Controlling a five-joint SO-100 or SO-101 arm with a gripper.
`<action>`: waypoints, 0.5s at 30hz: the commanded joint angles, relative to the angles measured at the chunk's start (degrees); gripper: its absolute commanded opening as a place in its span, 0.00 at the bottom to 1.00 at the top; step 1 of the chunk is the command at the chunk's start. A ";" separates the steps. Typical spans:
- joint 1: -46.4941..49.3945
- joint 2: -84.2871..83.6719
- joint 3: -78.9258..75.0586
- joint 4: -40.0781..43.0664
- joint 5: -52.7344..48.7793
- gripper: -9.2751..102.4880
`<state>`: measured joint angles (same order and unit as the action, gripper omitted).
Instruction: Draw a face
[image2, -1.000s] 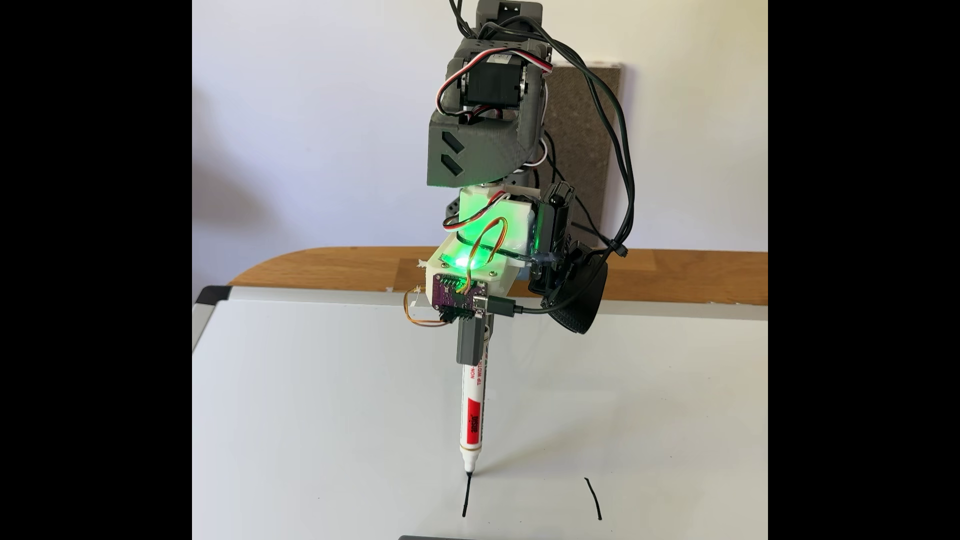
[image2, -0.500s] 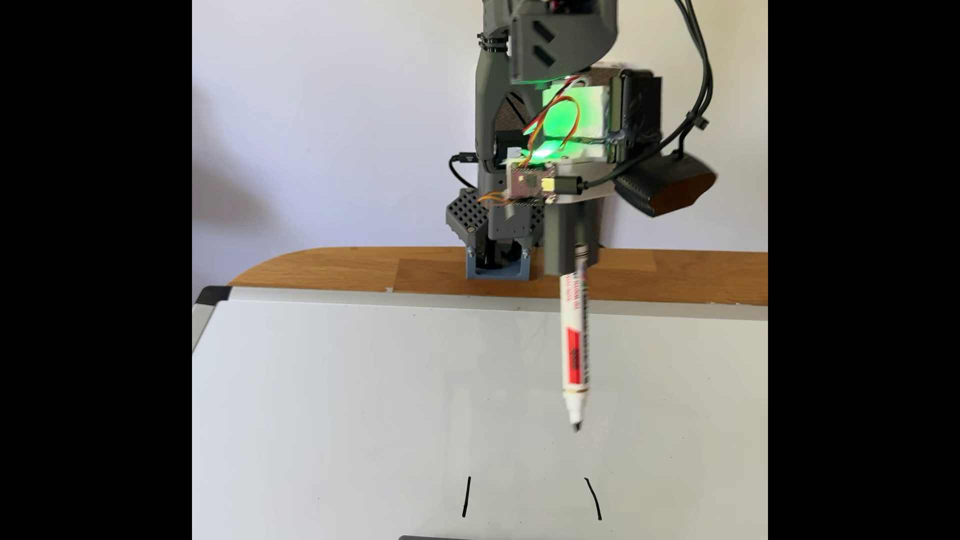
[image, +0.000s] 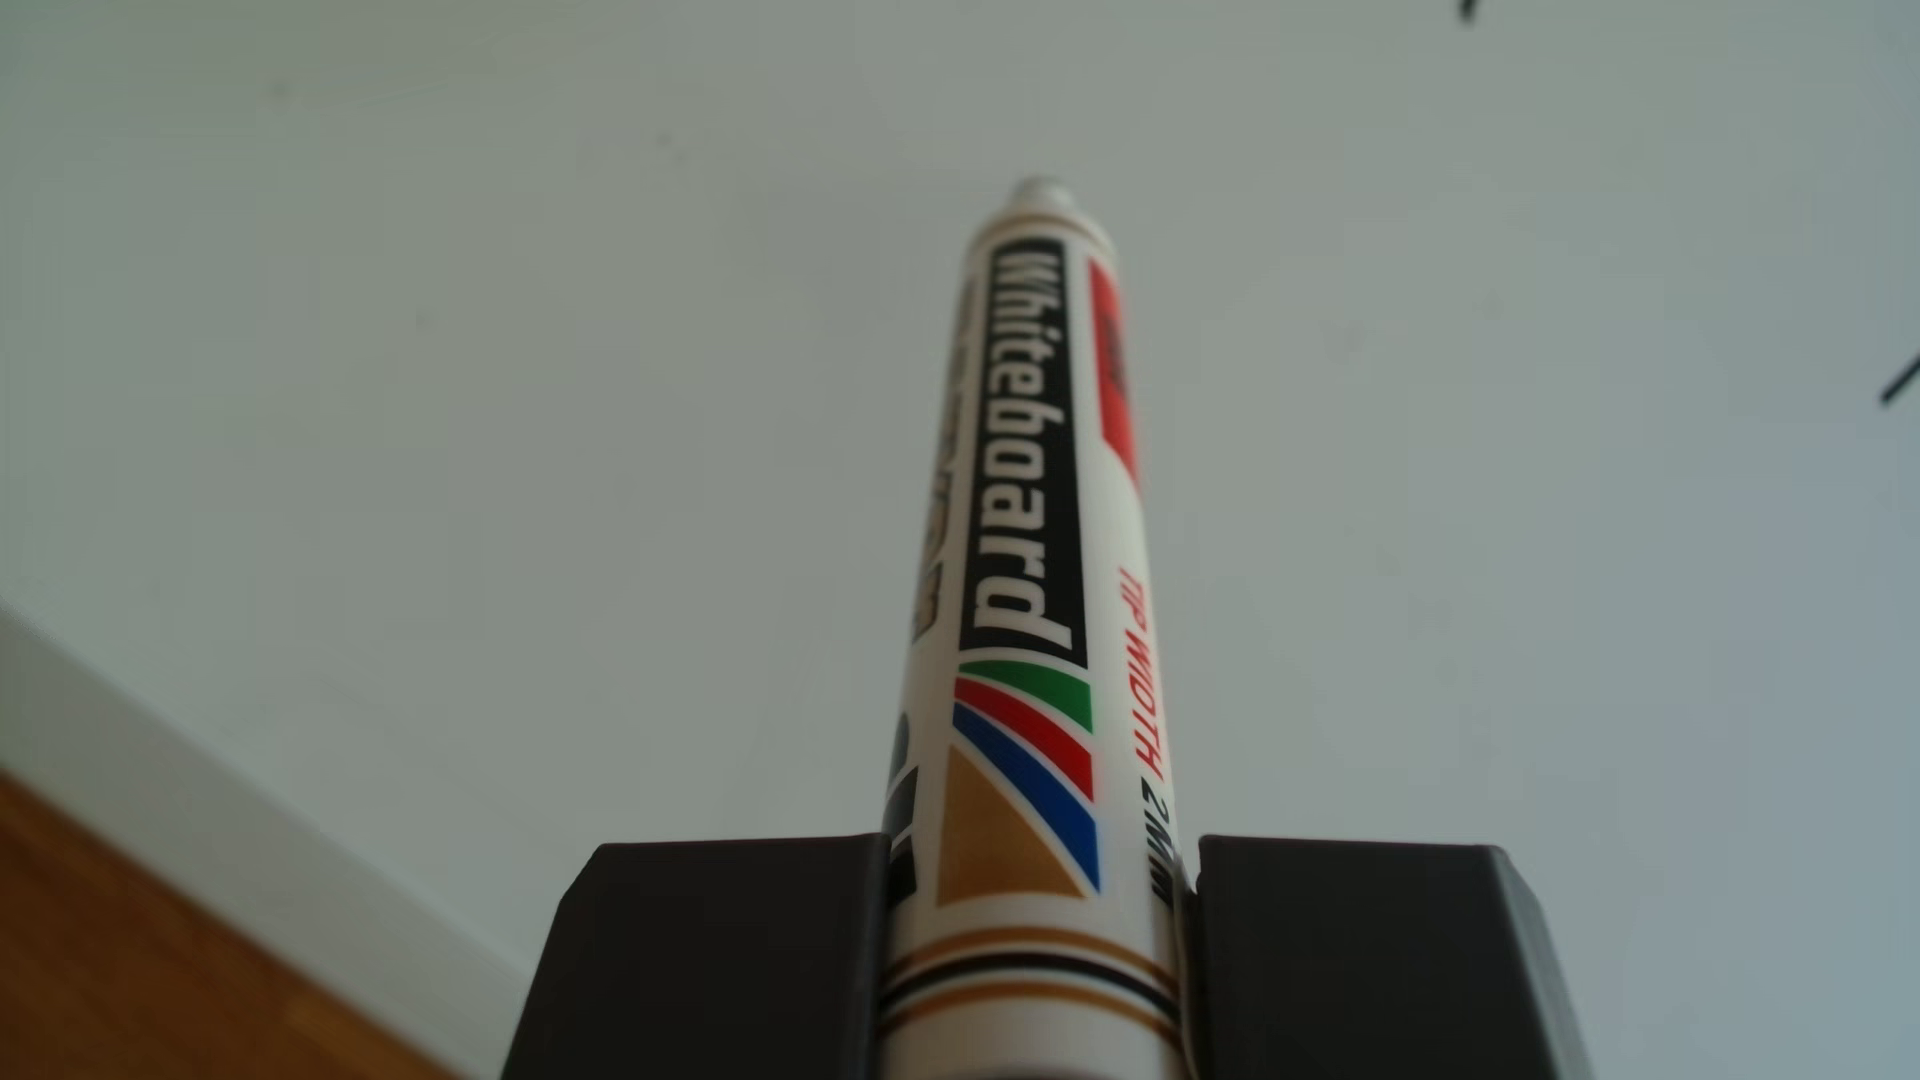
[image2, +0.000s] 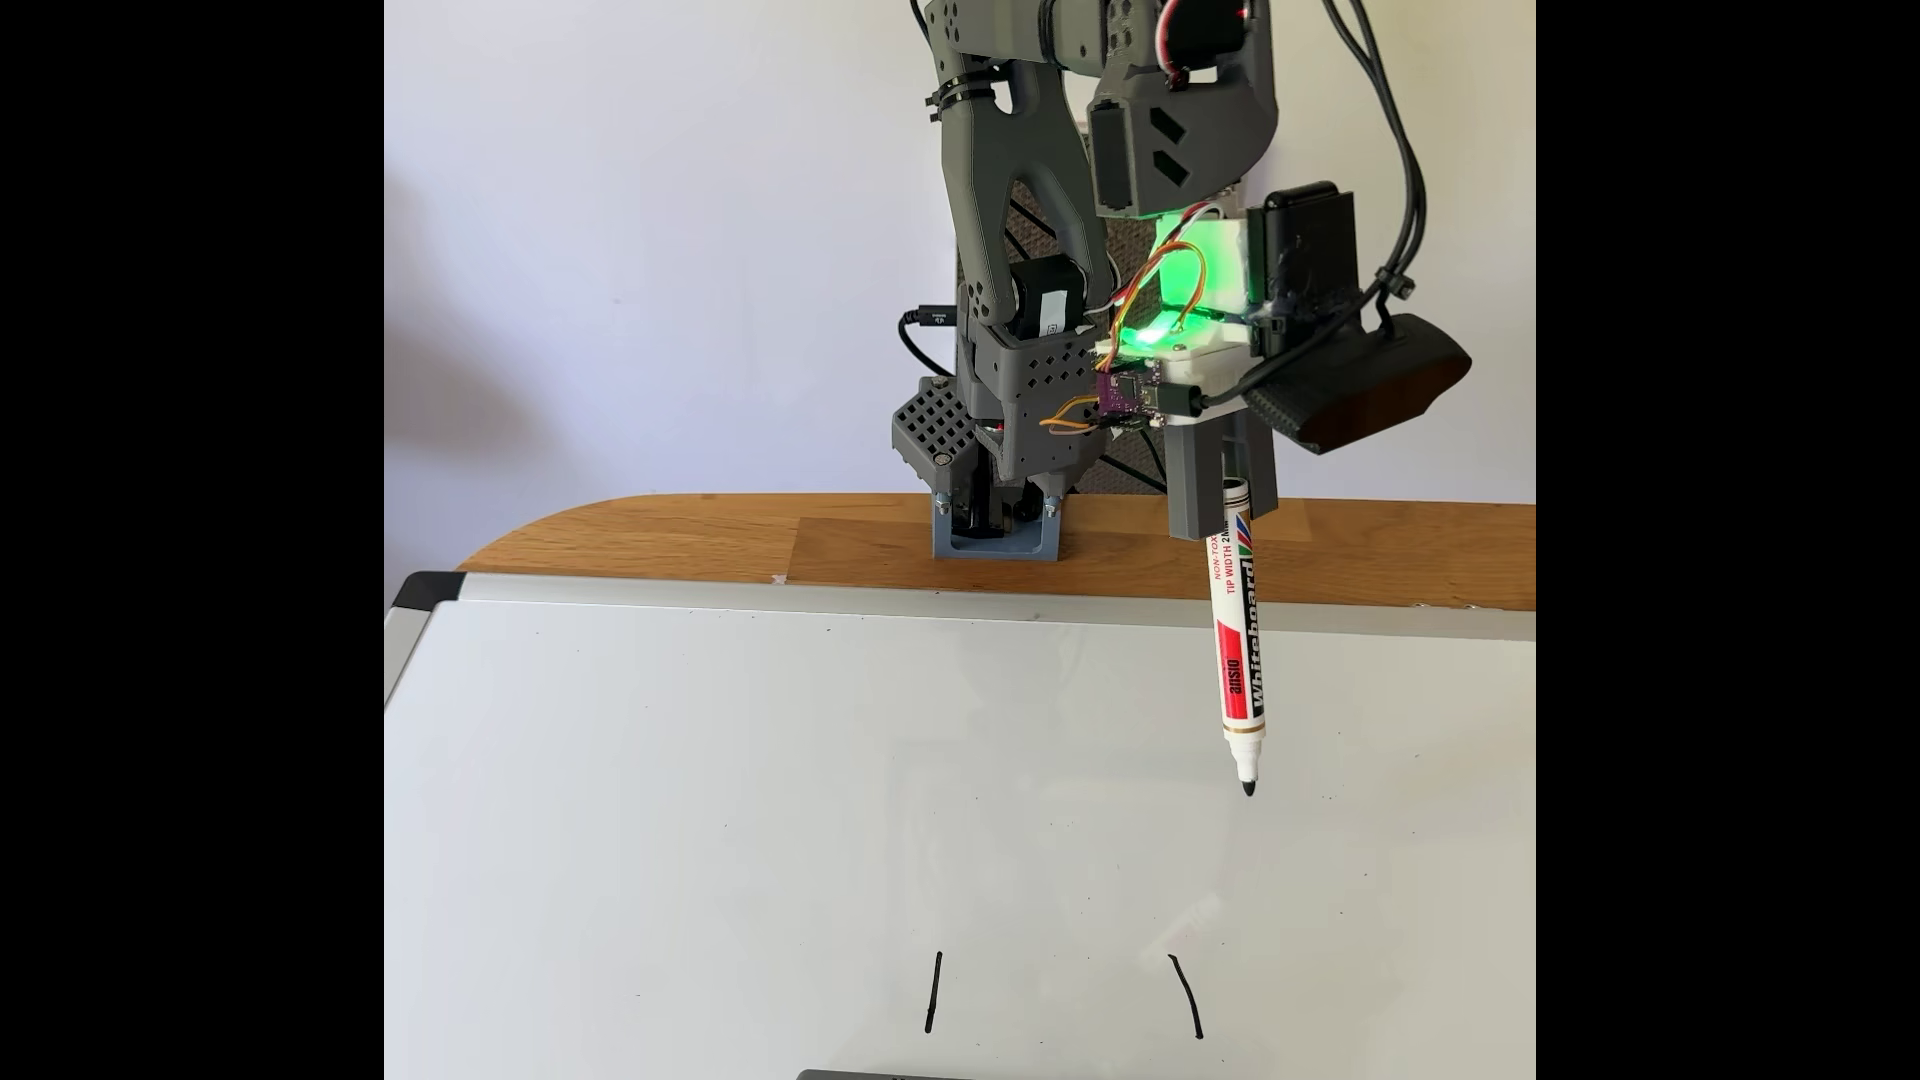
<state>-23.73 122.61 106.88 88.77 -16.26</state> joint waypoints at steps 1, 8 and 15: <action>-0.53 3.43 0.44 -5.01 0.44 0.08; -0.35 3.34 6.50 -9.84 0.44 0.08; -1.41 4.04 8.88 -10.90 0.44 0.08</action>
<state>-24.61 122.96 116.02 79.19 -16.26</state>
